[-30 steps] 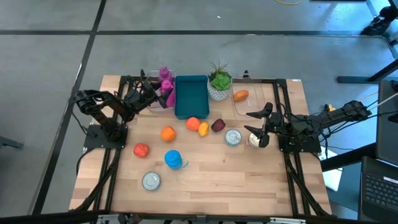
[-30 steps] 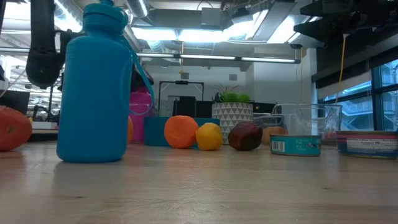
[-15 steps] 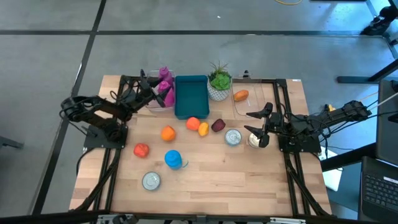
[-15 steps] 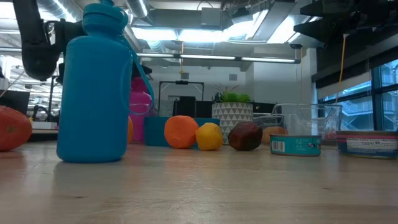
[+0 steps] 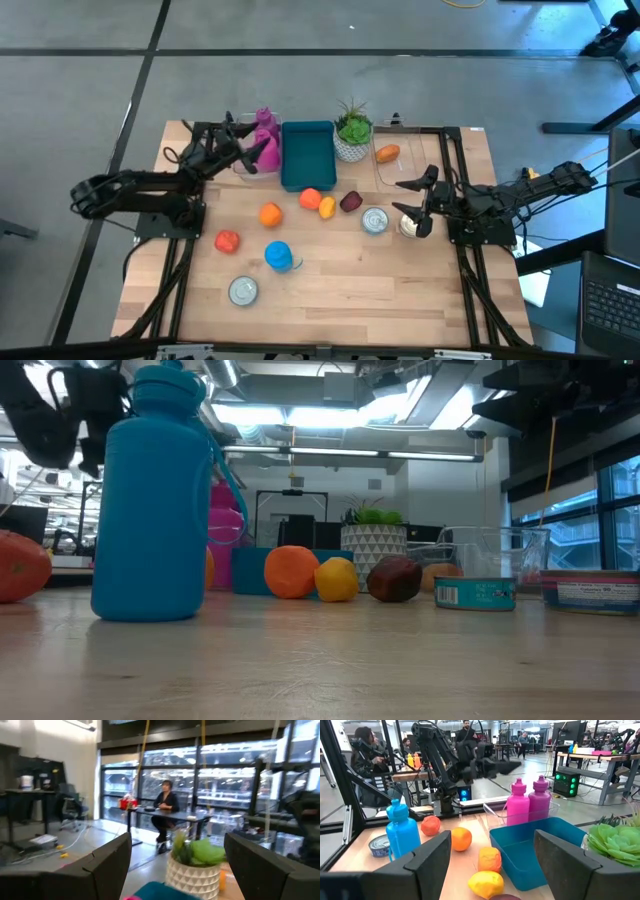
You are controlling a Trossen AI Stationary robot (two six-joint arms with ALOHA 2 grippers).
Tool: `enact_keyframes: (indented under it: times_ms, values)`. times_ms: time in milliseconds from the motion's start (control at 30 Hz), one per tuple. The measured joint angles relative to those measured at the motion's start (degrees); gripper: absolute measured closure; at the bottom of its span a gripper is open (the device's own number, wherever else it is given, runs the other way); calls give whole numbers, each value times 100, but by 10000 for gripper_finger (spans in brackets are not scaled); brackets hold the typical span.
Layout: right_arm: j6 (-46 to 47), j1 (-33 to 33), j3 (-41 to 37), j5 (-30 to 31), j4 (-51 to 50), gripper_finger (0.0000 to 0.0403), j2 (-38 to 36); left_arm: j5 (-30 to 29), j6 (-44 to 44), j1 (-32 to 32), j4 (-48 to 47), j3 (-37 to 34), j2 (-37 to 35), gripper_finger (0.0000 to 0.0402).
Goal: Pick & Place Food Item
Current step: Put the left orange into the right transparent bin
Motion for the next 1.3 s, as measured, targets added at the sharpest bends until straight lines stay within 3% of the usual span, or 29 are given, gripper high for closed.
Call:
enact_keyframes:
  times_ms: [333,567,800,1033,1300]
  values:
    - [86,0,0,2,-41,124,239,1474,-1282,0,-59,0,-1330,93]
    - [84,0,0,2,82,124,334,1721,-2328,0,-14,0,-1889,93]
    - [84,0,0,2,131,124,337,2157,-2106,-3,-202,0,-1878,93]
    - [84,-2,0,2,131,124,339,1718,-2503,-31,-187,0,-1871,93]
    - [84,-2,0,2,131,124,343,1994,-1474,-574,-14,0,-1922,93]
